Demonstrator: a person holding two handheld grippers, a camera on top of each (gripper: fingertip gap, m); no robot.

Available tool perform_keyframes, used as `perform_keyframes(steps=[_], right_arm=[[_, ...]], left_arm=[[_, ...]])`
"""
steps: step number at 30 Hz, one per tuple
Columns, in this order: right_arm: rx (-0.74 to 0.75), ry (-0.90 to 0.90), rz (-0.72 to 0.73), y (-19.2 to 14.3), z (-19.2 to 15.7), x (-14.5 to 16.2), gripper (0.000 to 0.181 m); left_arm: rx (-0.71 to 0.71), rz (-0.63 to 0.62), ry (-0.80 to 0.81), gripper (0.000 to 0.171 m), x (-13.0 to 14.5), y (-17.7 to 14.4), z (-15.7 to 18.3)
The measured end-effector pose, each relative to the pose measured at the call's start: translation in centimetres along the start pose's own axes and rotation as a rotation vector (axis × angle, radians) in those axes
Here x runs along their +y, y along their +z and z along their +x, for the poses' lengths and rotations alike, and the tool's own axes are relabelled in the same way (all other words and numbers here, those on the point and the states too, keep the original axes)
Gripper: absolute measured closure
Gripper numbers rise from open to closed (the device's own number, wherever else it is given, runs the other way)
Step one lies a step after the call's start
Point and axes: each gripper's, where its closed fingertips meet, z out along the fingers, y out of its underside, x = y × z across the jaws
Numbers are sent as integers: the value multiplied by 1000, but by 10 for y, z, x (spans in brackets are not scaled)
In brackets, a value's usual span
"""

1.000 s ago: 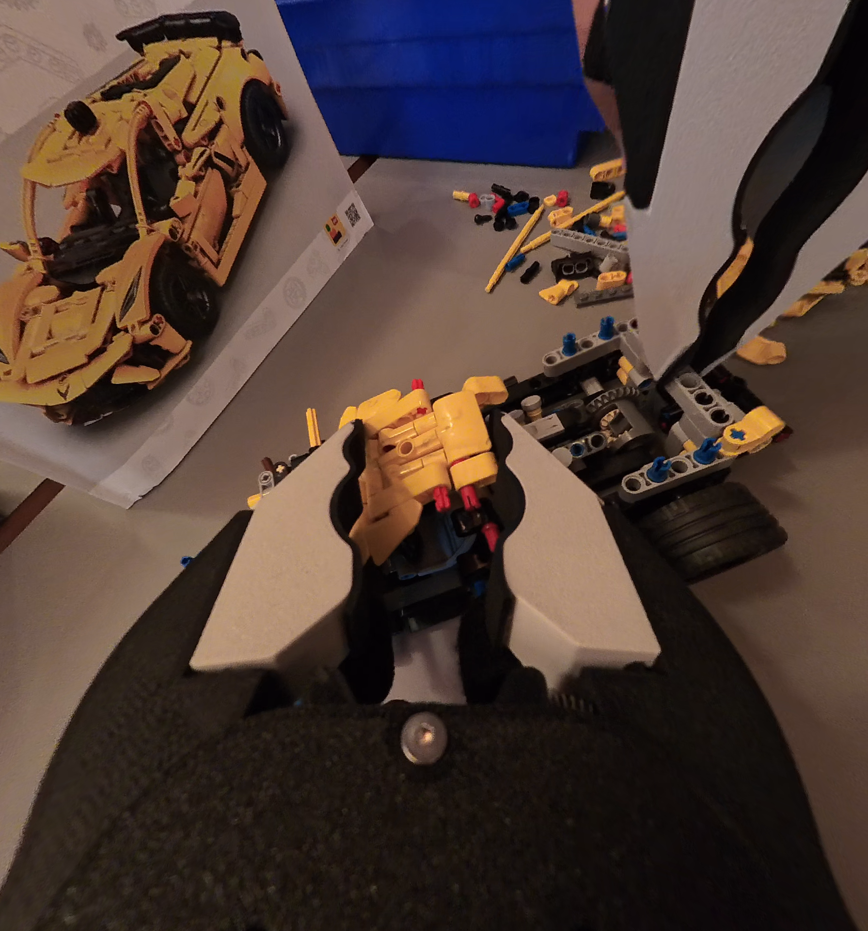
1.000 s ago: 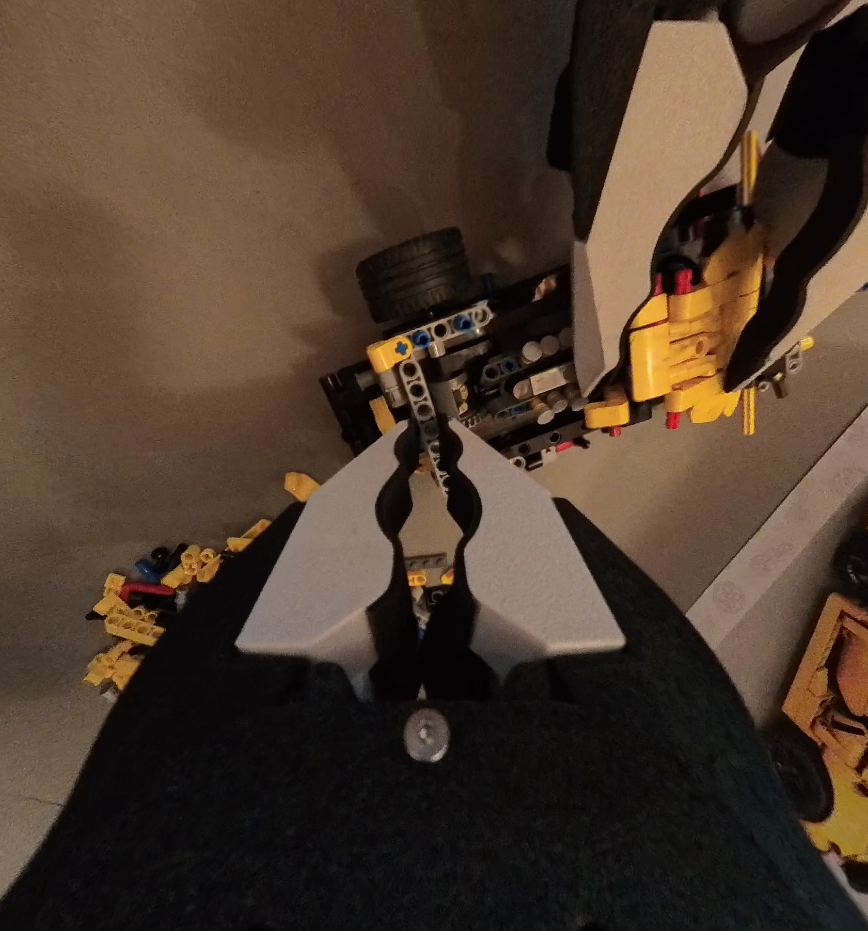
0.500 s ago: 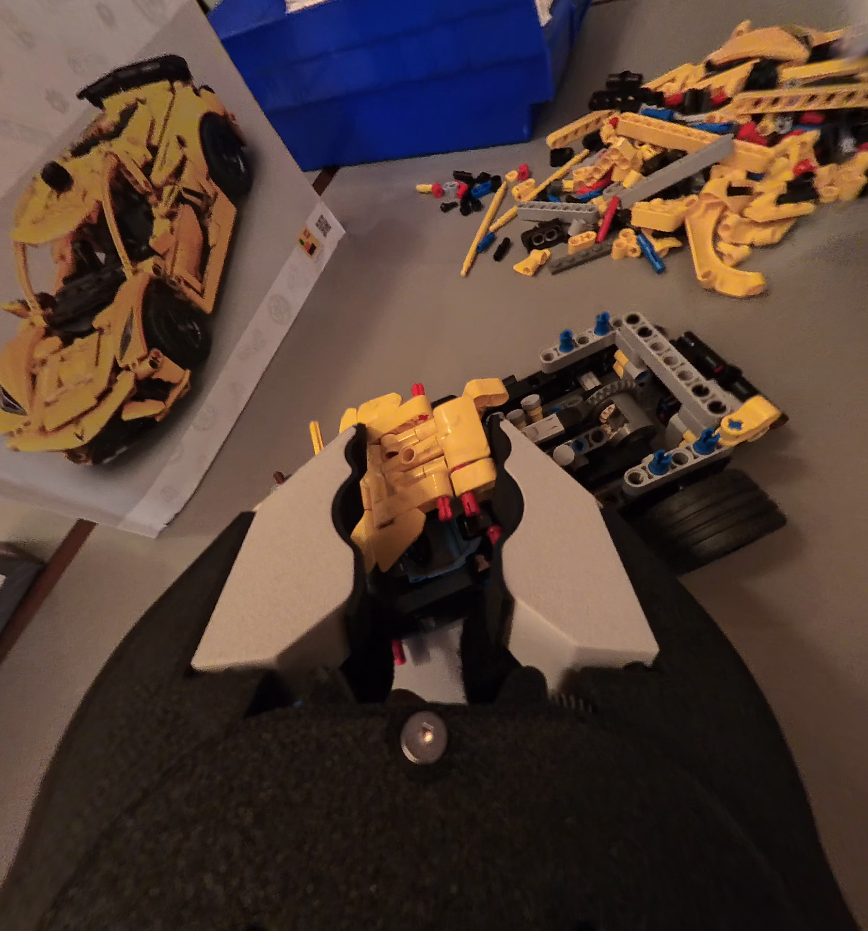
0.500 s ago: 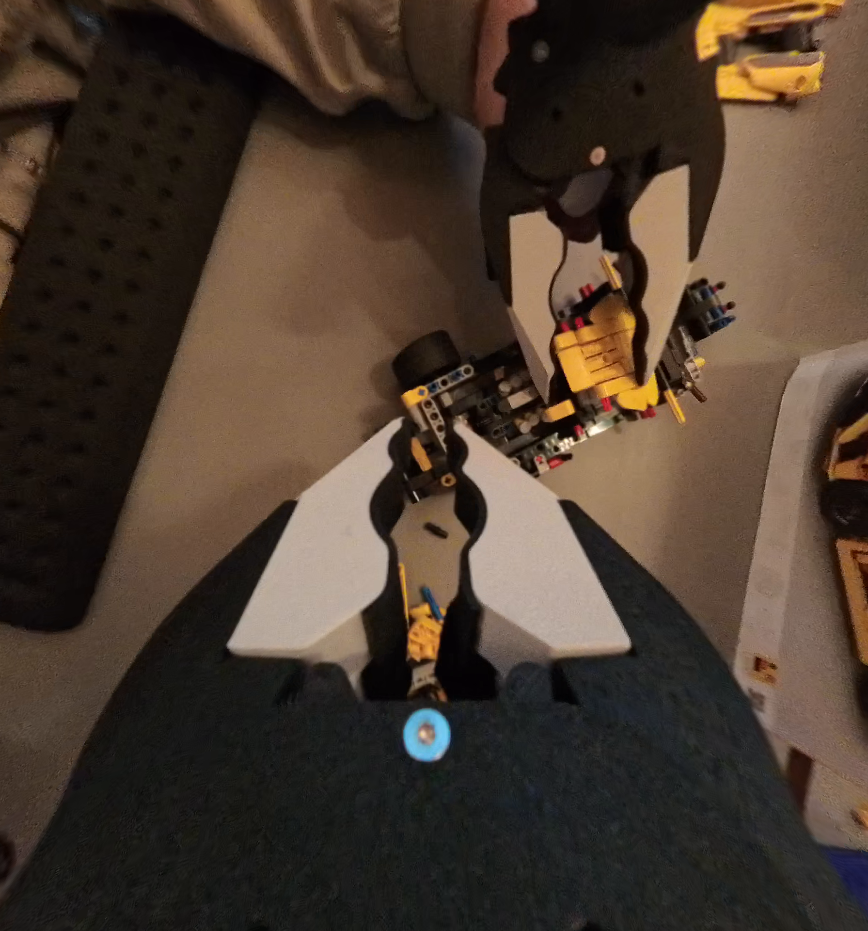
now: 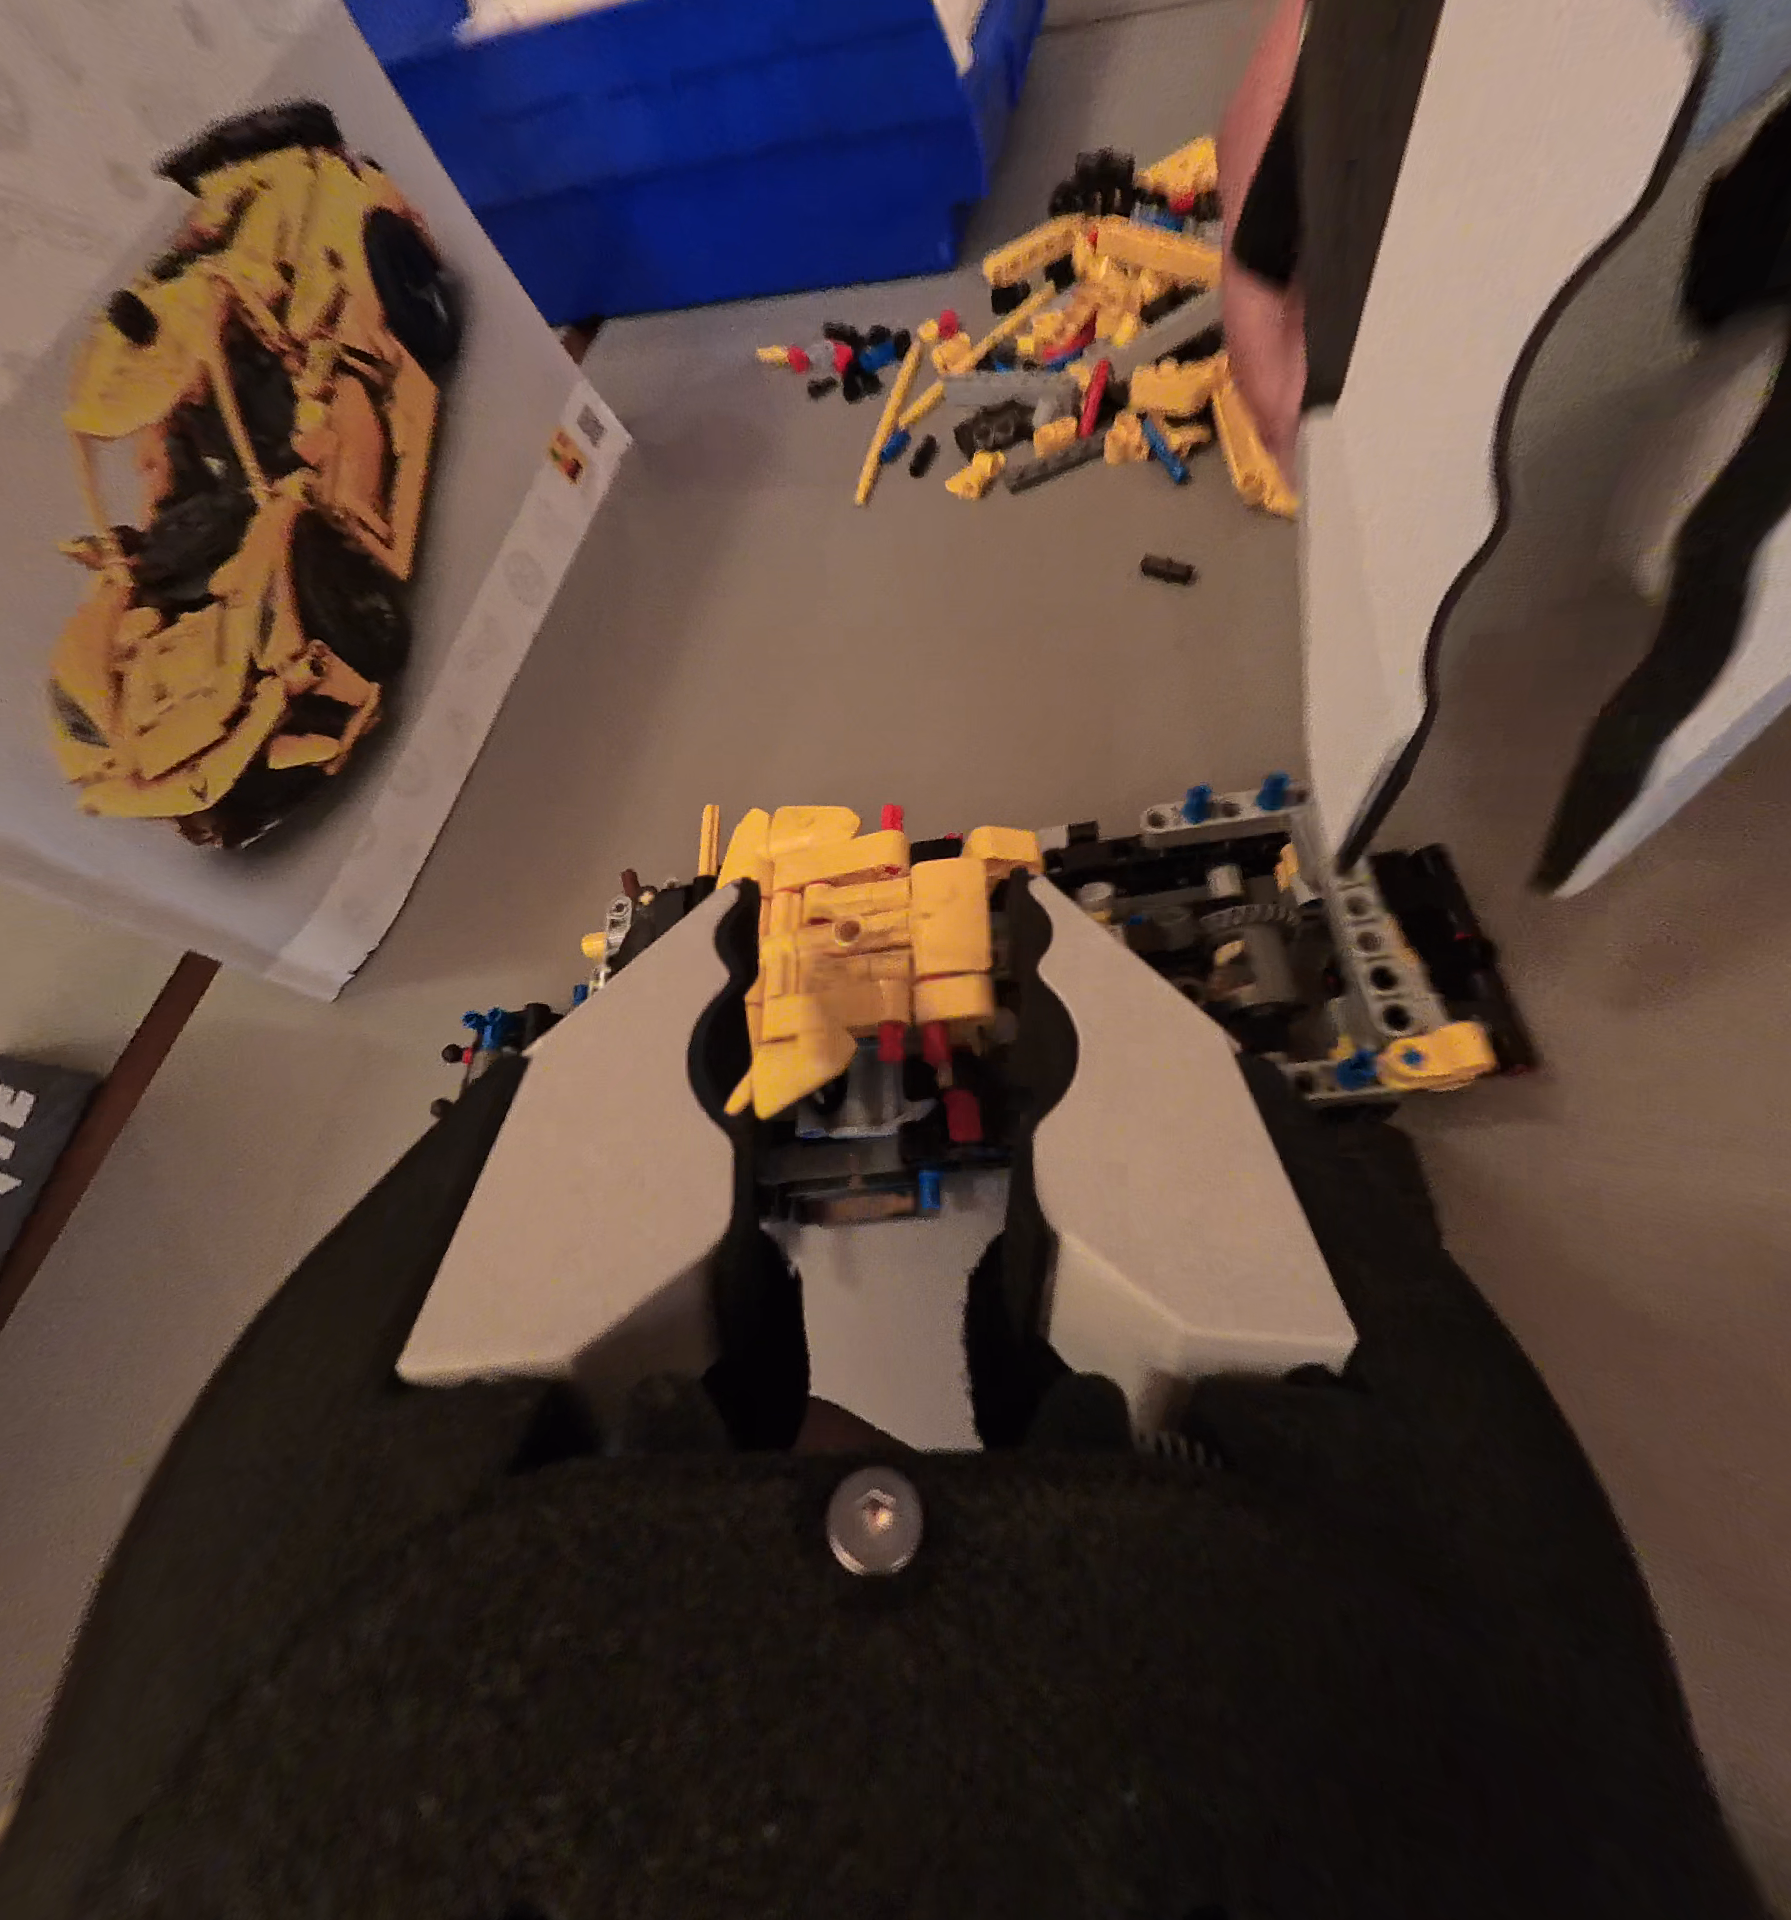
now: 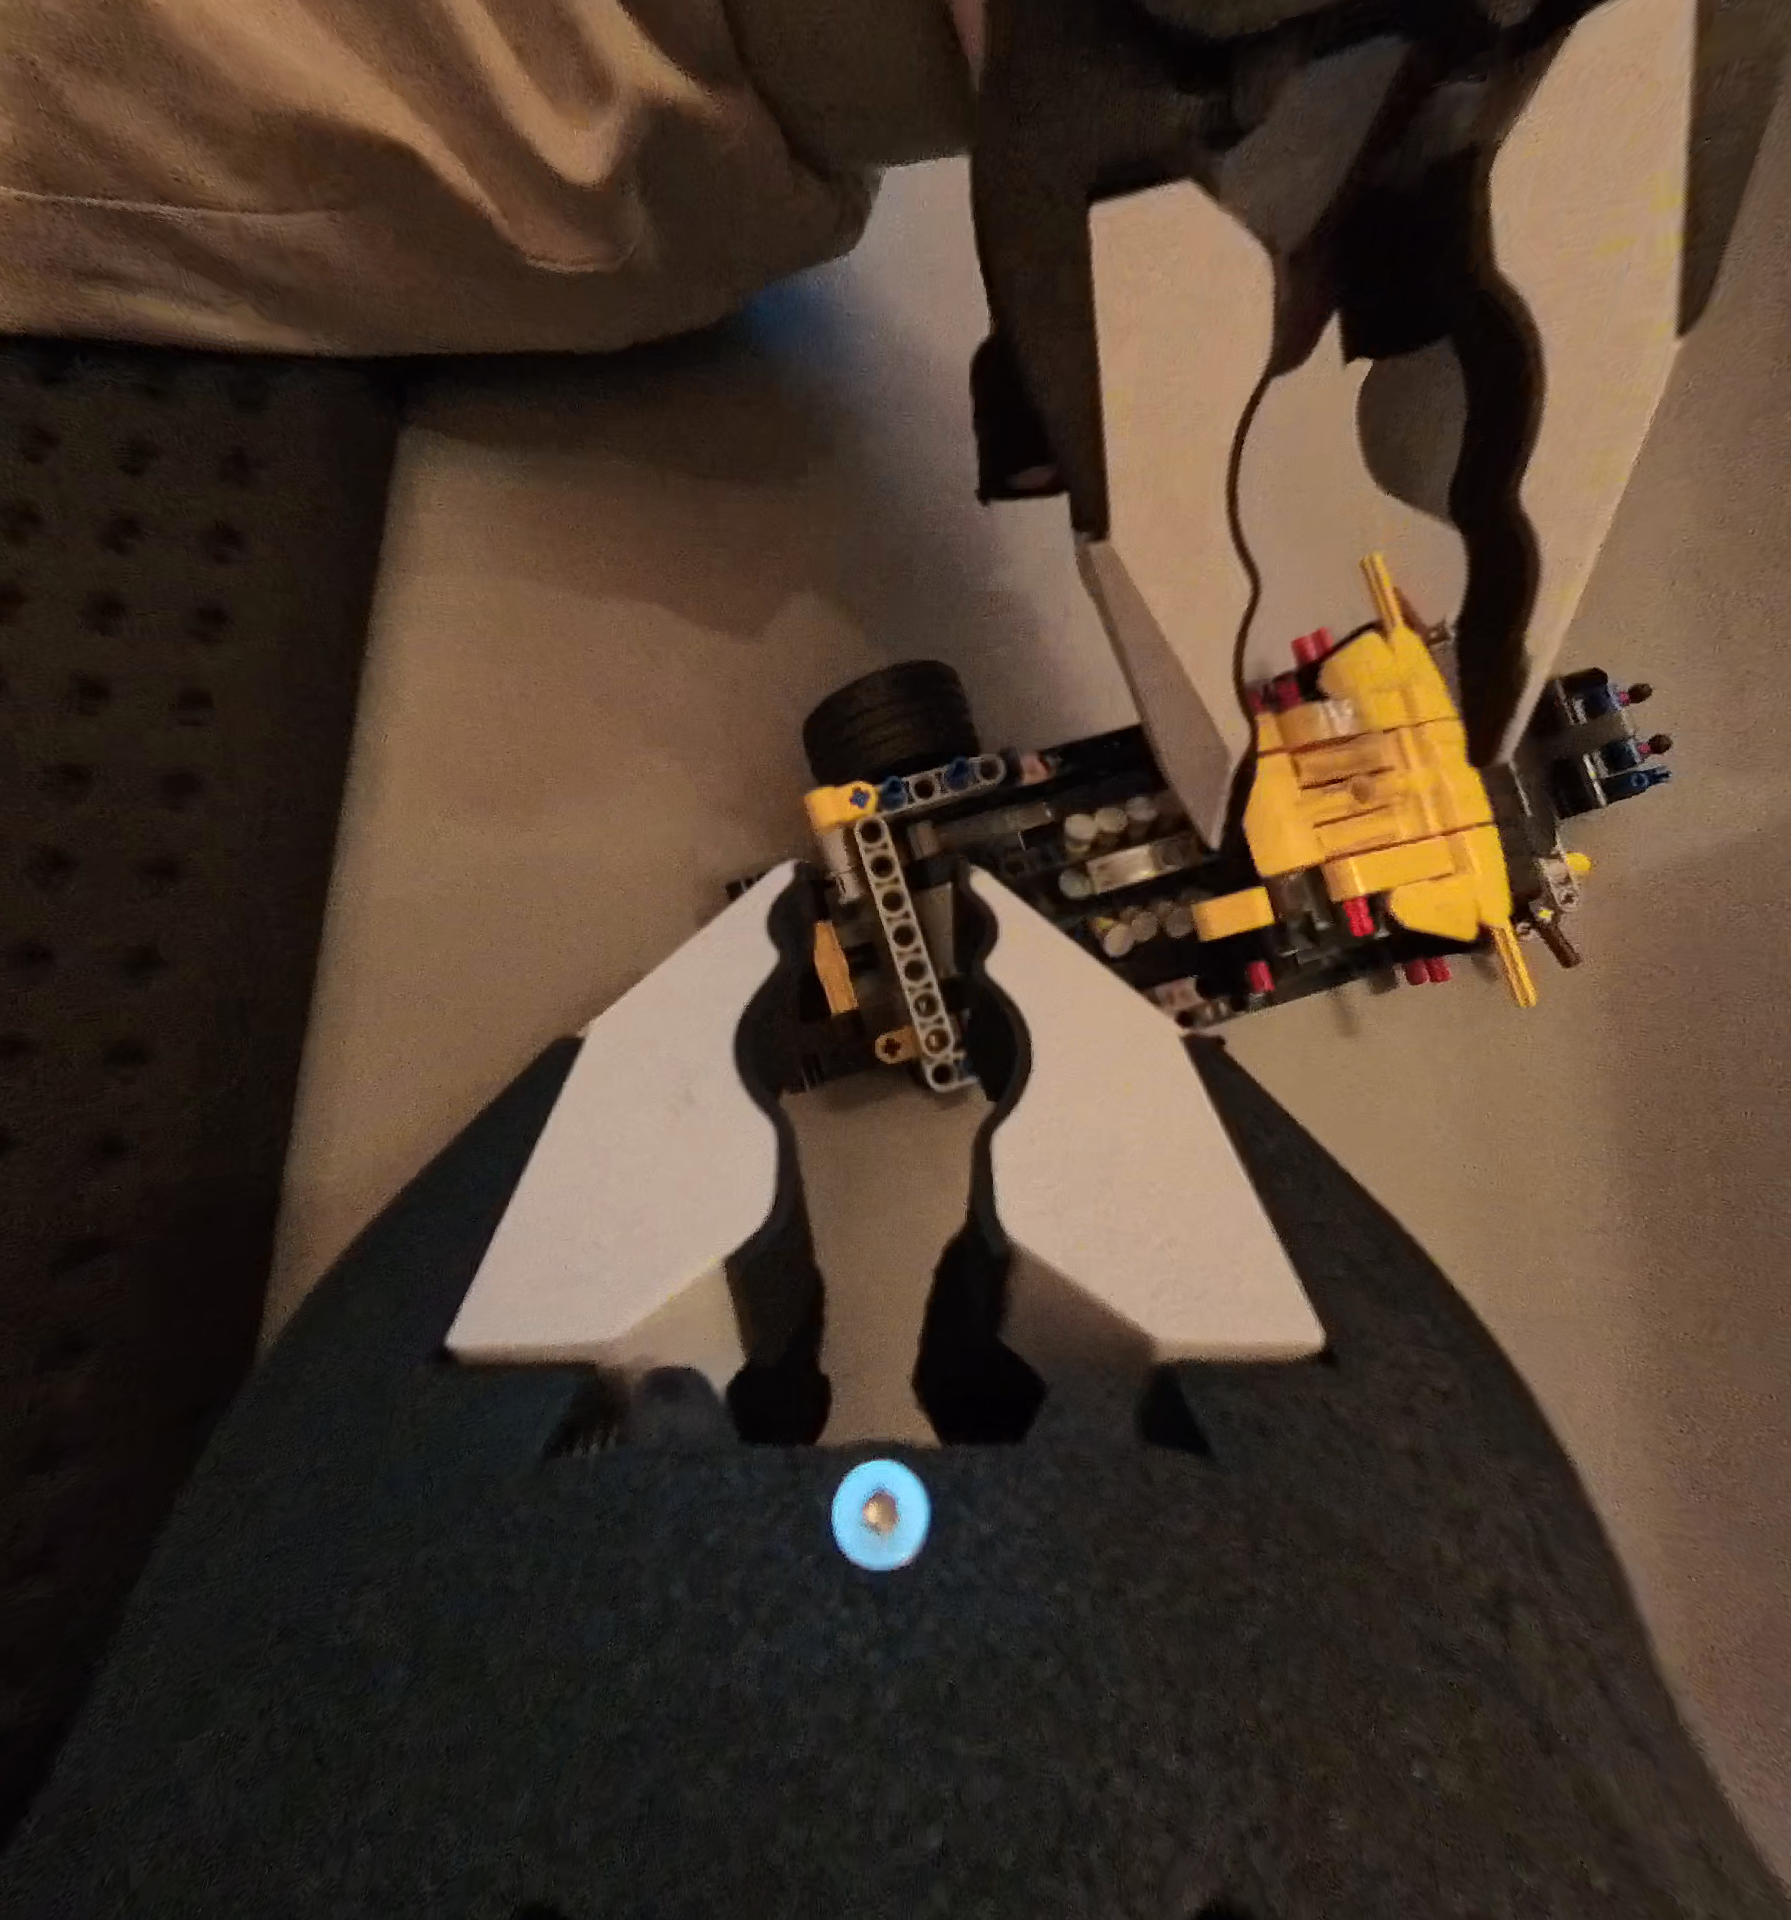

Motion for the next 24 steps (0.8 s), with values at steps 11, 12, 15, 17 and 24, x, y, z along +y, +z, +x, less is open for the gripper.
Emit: perform_keyframes(steps=[11, 12, 15, 17, 24], right_arm=[[-66, 43, 84, 23, -8, 19, 156], [-47, 28, 67, 23, -5, 24, 156], [-24, -12, 80, 29, -1, 27, 165], [-12, -38, 73, 32, 2, 26, 171], [-92, 26, 68, 31, -3, 24, 175]], left_arm=[[73, 150, -105, 130, 15, -42, 104], [56, 139, -95, 129, 16, -38, 104], [-10, 108, -44, 124, 13, -25, 94], [-5, 52, -31, 124, 20, -13, 91], [30, 61, -138, 119, 27, -8, 88]])
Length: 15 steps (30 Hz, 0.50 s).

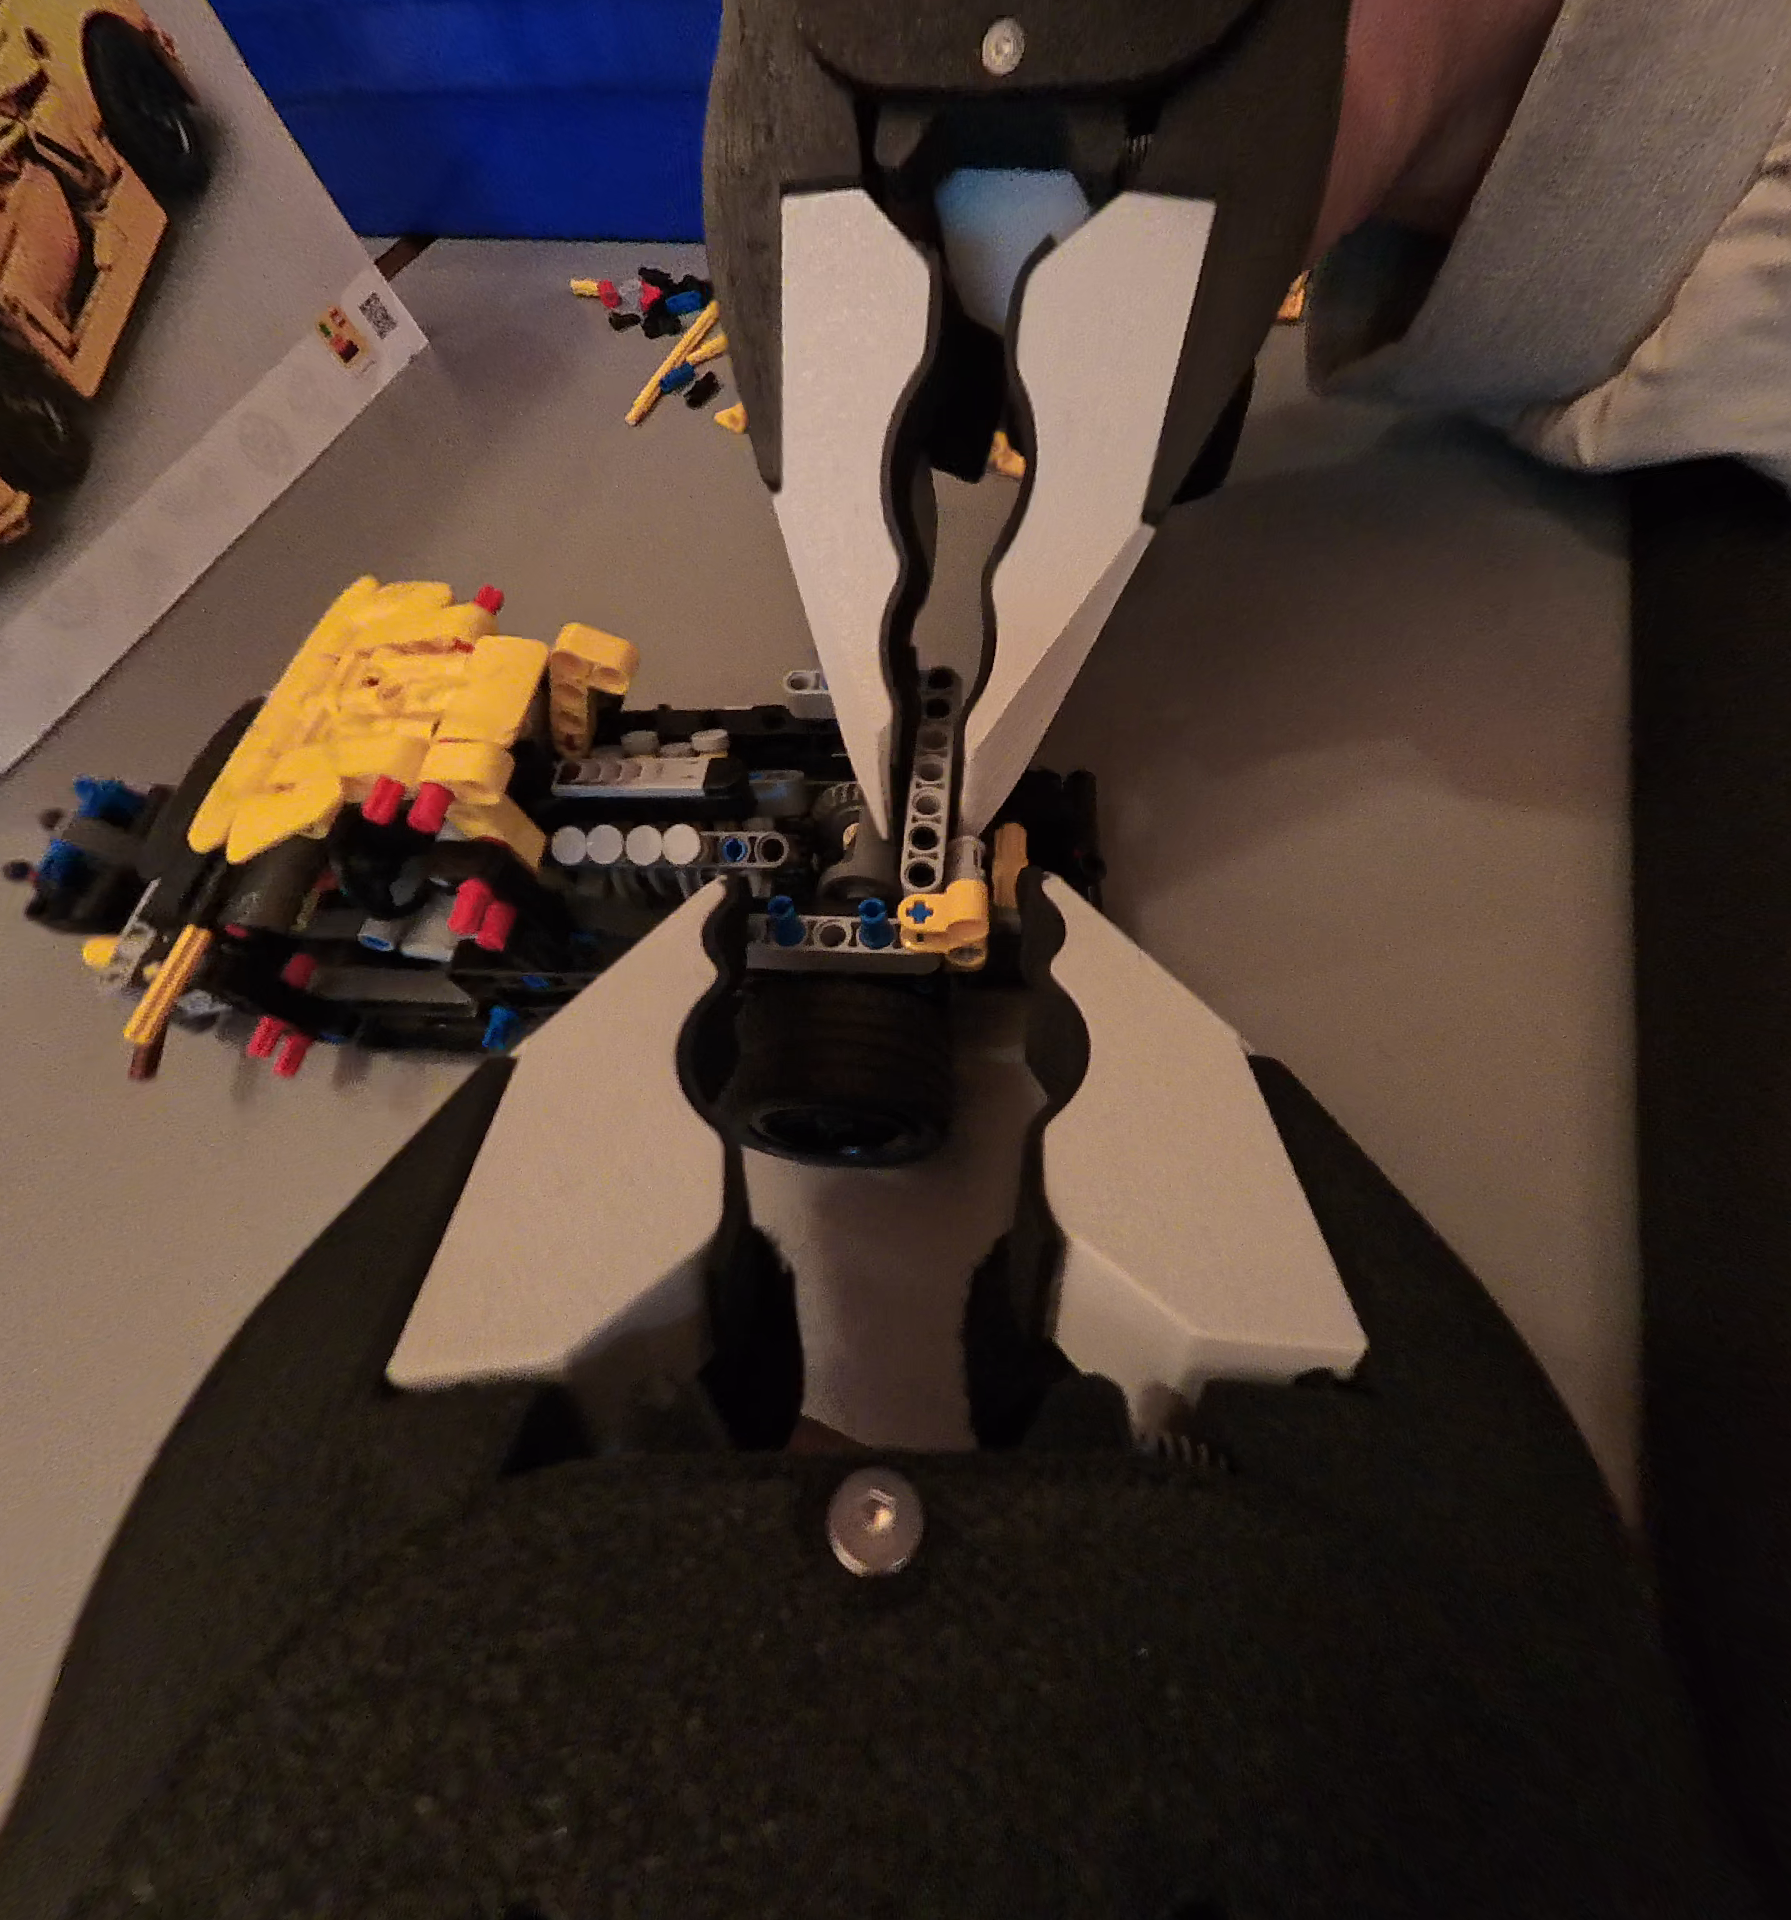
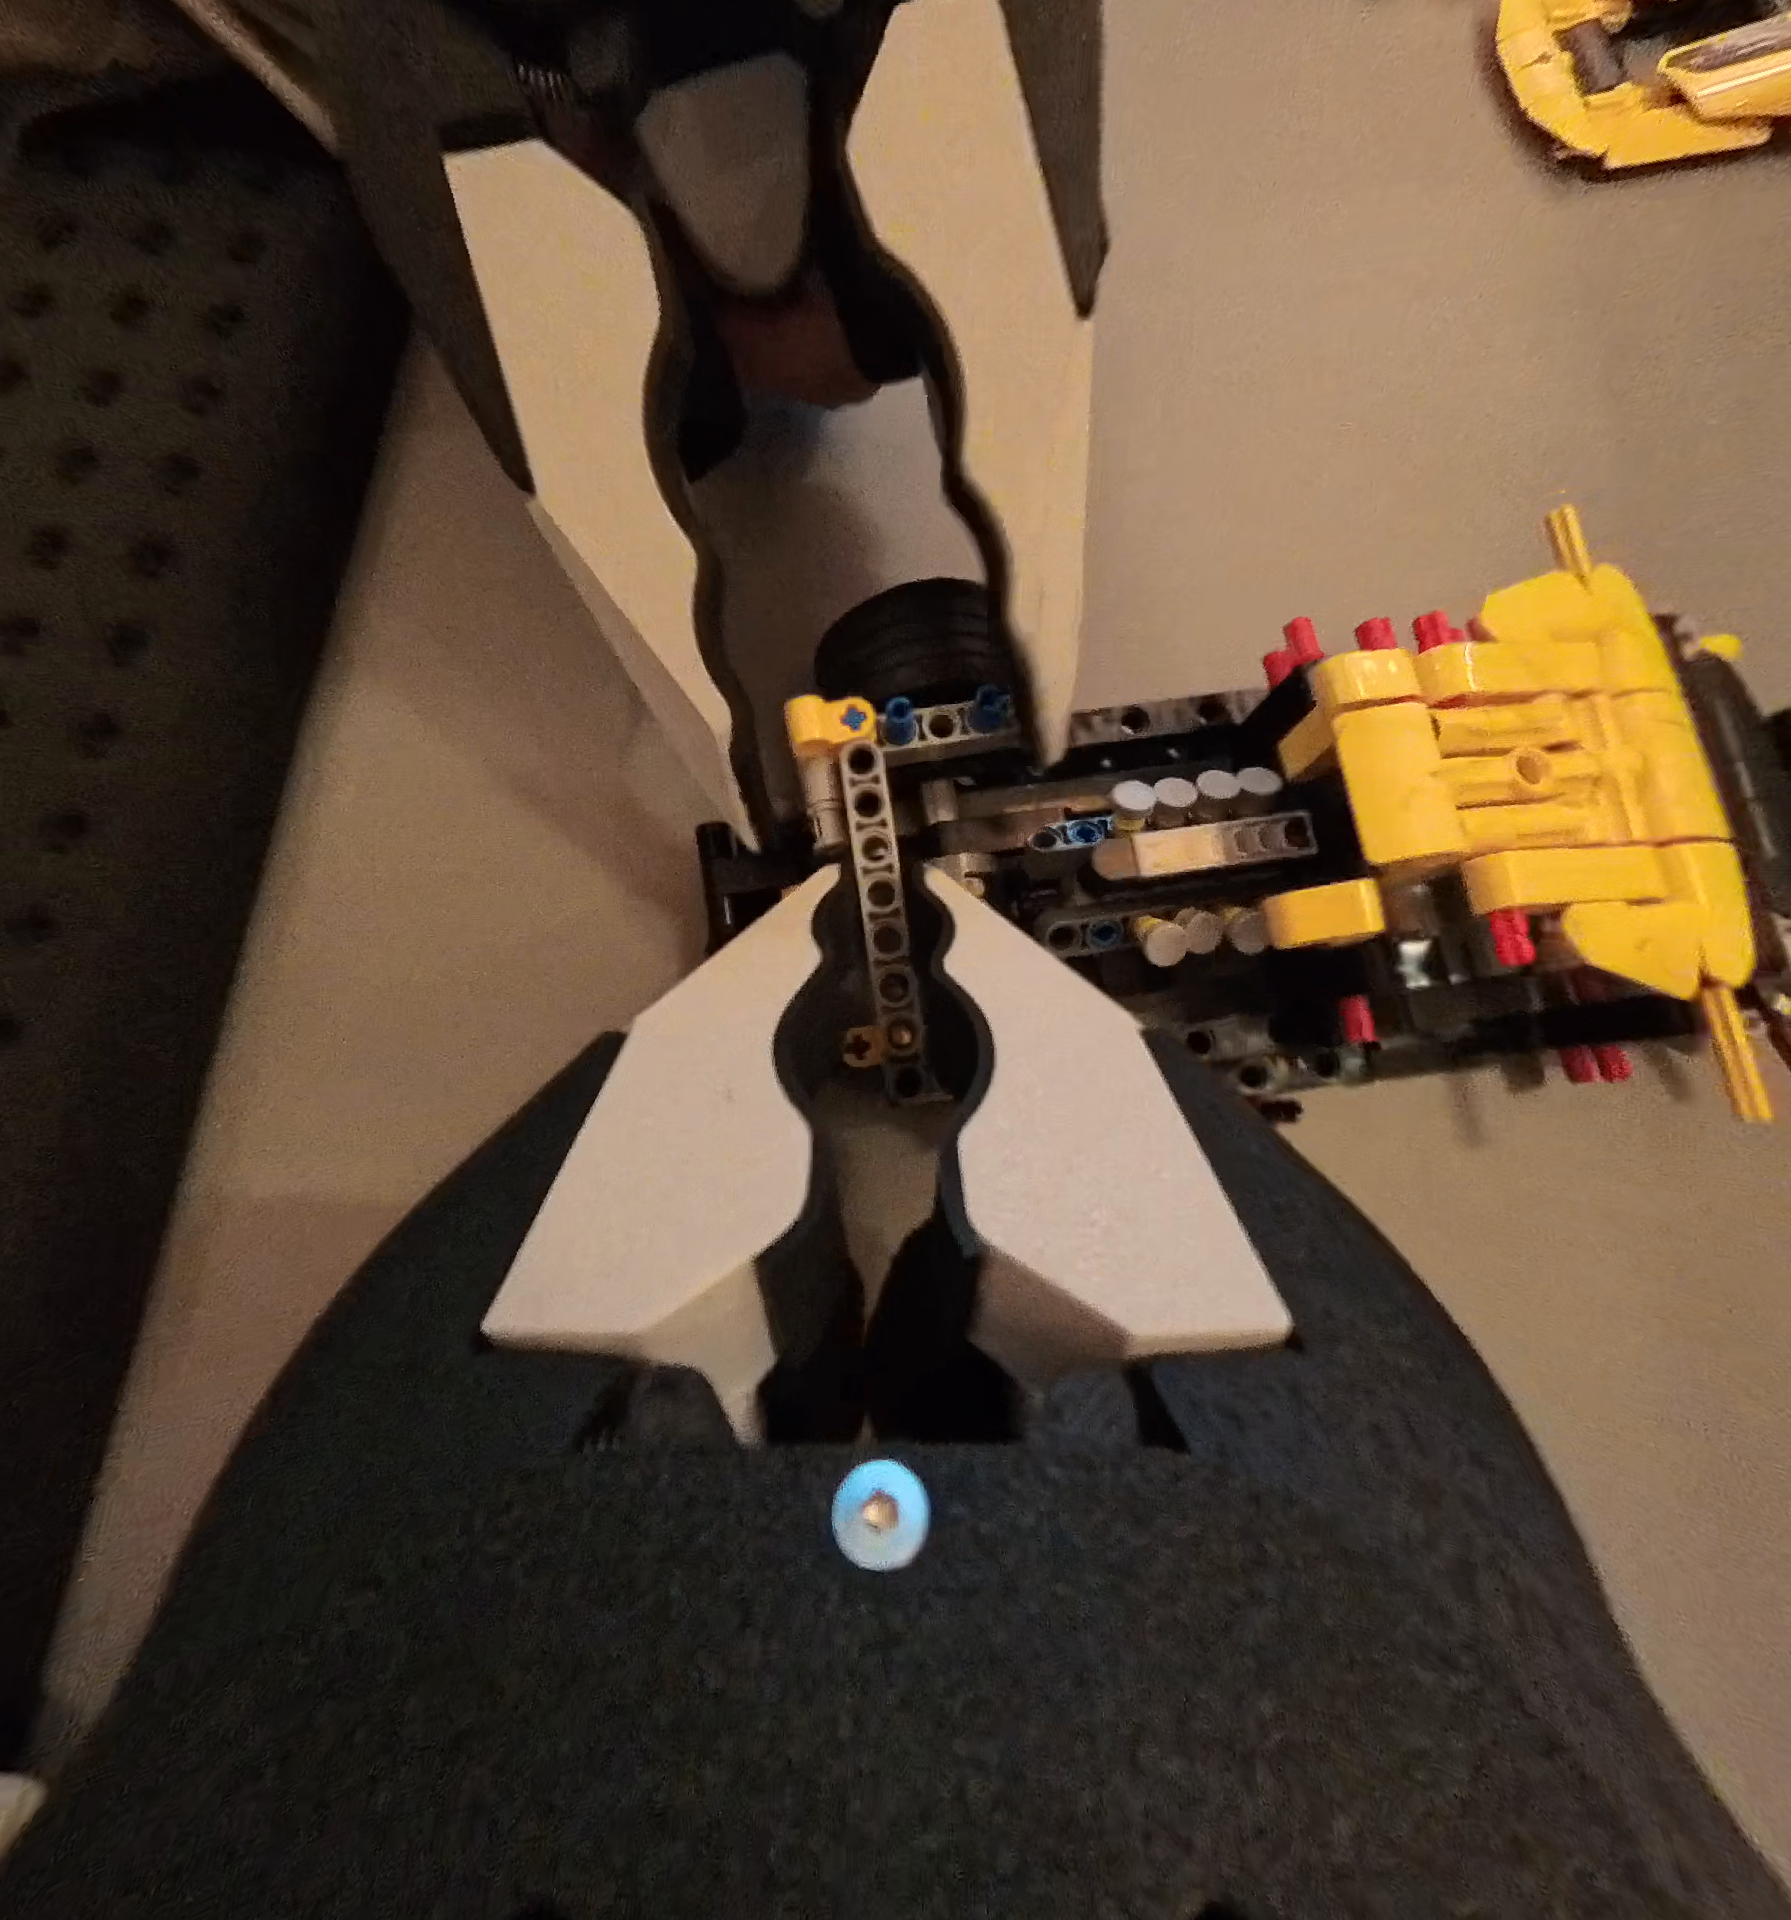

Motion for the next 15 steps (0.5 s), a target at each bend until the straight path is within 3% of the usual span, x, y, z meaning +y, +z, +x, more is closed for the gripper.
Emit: perform_keyframes(steps=[1, 6, 15], right_arm=[[-22, 18, 34, 0, -3, -3, 176], [-54, 82, 112, 0, -4, -2, 177], [-65, 66, 62, -5, -9, -2, 177]], left_arm=[[-8, 7, 2, 130, 0, 0, -1], [12, -21, 17, 129, 2, 4, 1], [35, -20, 4, 129, 2, 5, 7]])
